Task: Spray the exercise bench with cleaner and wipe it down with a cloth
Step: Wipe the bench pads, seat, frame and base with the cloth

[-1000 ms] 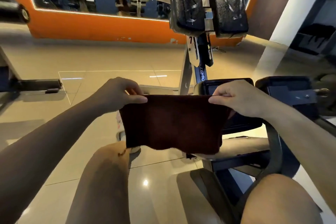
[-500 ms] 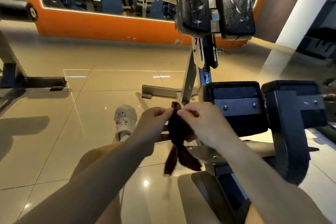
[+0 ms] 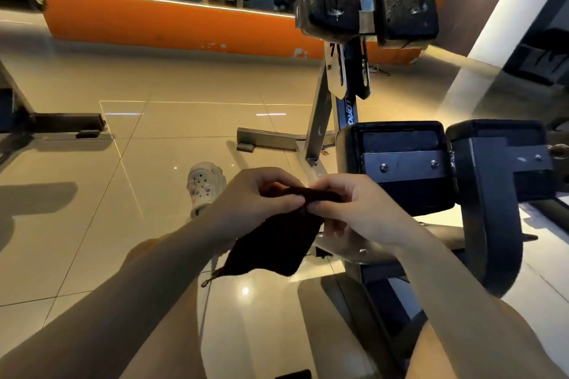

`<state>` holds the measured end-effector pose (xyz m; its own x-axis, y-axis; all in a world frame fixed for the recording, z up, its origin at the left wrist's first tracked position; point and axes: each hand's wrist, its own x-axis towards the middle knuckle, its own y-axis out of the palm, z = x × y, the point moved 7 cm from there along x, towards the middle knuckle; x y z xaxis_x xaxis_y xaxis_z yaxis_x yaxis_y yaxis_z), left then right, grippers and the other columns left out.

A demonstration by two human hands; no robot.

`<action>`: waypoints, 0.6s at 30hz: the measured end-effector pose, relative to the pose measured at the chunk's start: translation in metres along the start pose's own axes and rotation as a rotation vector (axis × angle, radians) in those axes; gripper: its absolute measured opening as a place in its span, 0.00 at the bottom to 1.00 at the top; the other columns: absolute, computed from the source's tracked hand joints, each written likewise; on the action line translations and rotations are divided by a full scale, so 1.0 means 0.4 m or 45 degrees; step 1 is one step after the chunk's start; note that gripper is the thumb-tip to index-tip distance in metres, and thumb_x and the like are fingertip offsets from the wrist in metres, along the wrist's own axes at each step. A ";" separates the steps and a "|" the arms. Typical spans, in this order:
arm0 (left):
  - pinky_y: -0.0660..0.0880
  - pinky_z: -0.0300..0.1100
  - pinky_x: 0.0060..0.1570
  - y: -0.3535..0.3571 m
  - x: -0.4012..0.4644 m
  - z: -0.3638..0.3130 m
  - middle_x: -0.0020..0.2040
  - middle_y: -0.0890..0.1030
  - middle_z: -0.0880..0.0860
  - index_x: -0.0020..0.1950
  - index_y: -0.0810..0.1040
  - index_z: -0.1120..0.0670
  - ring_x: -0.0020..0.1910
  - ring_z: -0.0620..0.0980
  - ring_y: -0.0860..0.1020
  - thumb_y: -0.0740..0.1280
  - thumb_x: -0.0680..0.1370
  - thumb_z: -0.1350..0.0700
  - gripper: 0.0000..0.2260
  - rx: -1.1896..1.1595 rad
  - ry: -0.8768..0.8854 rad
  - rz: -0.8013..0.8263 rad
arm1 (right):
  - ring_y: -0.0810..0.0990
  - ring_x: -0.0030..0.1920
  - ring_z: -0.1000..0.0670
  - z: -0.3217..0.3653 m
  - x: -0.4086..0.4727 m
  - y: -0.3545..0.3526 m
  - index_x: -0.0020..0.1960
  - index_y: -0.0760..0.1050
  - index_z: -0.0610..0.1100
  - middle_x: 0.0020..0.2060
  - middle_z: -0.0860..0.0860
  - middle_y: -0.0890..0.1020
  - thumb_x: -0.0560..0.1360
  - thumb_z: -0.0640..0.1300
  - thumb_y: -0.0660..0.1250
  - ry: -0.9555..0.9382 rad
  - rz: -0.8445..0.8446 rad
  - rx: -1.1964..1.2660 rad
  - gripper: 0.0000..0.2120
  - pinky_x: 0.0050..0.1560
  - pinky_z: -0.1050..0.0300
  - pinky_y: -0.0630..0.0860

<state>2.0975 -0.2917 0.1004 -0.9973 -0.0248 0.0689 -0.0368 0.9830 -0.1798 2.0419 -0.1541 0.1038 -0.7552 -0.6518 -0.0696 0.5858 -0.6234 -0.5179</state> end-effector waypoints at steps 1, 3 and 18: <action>0.78 0.40 0.45 -0.004 0.005 -0.005 0.47 0.81 0.47 0.51 0.78 0.45 0.49 0.47 0.80 0.73 0.72 0.52 0.10 0.102 0.037 0.004 | 0.81 0.35 0.55 -0.003 -0.003 -0.009 0.53 0.79 0.50 0.39 0.54 0.82 0.77 0.40 0.69 -0.007 -0.035 0.024 0.07 0.35 0.65 0.76; 0.78 0.39 0.47 -0.010 0.016 0.001 0.47 0.80 0.46 0.50 0.74 0.42 0.49 0.45 0.79 0.73 0.74 0.56 0.12 0.308 0.072 0.010 | 0.80 0.32 0.54 -0.014 -0.009 -0.026 0.49 0.80 0.49 0.36 0.52 0.82 0.76 0.39 0.69 -0.027 -0.126 0.027 0.06 0.33 0.65 0.75; 0.72 0.34 0.51 0.091 0.302 0.070 0.51 0.65 0.45 0.53 0.66 0.44 0.49 0.38 0.68 0.72 0.74 0.59 0.18 -0.023 0.323 -1.075 | 0.81 0.42 0.57 0.033 0.079 -0.229 0.45 0.75 0.57 0.39 0.63 0.79 0.74 0.45 0.72 -0.227 -0.862 -0.287 0.08 0.39 0.70 0.77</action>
<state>1.9740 -0.2638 0.0748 -0.5934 -0.7053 0.3877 -0.7521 0.6575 0.0451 1.9682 -0.1235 0.1603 -0.8596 -0.2279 0.4572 -0.0811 -0.8228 -0.5626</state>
